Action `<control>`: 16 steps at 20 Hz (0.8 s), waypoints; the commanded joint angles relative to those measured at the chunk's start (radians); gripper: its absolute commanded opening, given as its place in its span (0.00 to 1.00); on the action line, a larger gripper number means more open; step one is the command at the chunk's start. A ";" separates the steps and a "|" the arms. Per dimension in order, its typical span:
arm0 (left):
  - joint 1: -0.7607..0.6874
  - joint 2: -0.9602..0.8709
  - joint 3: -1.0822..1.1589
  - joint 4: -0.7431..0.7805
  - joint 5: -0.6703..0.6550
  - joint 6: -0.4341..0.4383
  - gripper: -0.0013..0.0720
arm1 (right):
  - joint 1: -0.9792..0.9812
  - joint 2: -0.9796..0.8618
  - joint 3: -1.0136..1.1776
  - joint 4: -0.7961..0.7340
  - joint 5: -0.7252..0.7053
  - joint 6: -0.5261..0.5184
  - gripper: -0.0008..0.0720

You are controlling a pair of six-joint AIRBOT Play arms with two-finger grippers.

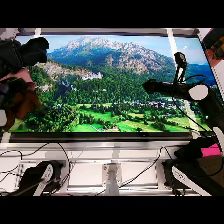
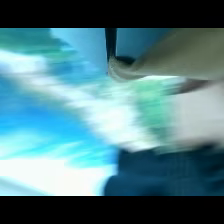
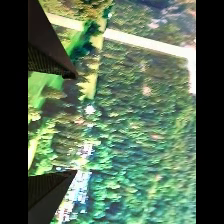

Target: Fold the clothes and pants, and hang the long-sleeved shirts on hangers.

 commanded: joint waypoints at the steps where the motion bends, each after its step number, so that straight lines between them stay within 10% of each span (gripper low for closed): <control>1: -0.253 0.087 0.001 -0.237 0.049 0.000 0.05 | 0.000 0.000 0.054 -0.003 0.000 0.000 0.86; 9: -0.780 -0.137 0.000 -0.251 0.253 -0.001 0.05 | -0.001 0.000 0.183 -0.126 0.007 0.000 0.86; 12: -0.906 -0.285 0.000 -0.251 0.451 -0.061 0.05 | -0.023 0.008 0.212 -0.278 0.030 0.000 0.63; 16: -1.011 -0.456 0.000 -0.251 0.583 -0.098 0.05 | -0.122 0.032 0.212 -0.309 0.095 0.000 0.63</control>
